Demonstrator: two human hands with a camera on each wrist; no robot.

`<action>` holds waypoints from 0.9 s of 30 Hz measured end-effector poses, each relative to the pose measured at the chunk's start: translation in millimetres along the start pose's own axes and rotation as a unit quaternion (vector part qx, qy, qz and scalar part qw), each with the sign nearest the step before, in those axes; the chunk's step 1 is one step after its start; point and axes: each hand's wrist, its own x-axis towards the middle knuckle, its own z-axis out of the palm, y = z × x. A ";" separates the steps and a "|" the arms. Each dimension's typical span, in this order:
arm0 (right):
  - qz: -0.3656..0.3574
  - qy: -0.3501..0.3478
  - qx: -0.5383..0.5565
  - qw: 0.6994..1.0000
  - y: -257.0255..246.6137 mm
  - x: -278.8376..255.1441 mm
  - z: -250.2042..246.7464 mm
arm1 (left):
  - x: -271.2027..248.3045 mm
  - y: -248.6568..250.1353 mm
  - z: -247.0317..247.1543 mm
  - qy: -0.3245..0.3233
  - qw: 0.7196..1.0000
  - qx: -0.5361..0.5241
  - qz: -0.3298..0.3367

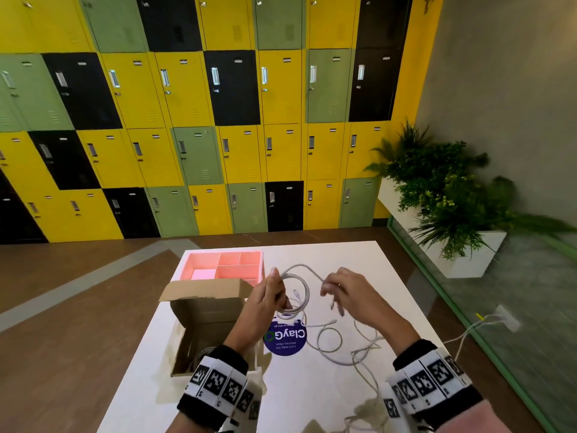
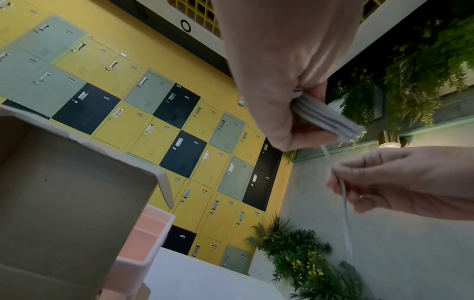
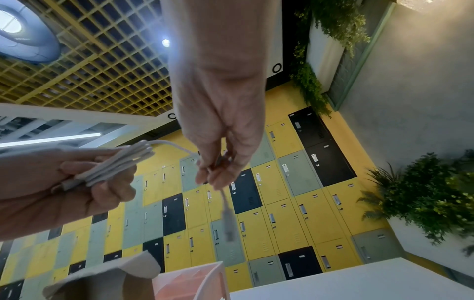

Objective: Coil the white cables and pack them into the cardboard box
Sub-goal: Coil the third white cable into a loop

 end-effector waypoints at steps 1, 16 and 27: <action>0.018 0.043 0.066 0.997 0.0 2.6 -1.6 | -1.2 2.2 0.8 -0.015 1.000 -0.009 -0.011; 0.091 -0.020 0.418 0.904 -37.8 -6.7 10.5 | 3.7 2.3 12.4 -0.065 0.998 0.015 -0.021; 0.036 -0.120 0.281 0.952 -43.0 -12.3 8.1 | 9.2 -3.0 8.8 -0.018 0.998 0.060 0.020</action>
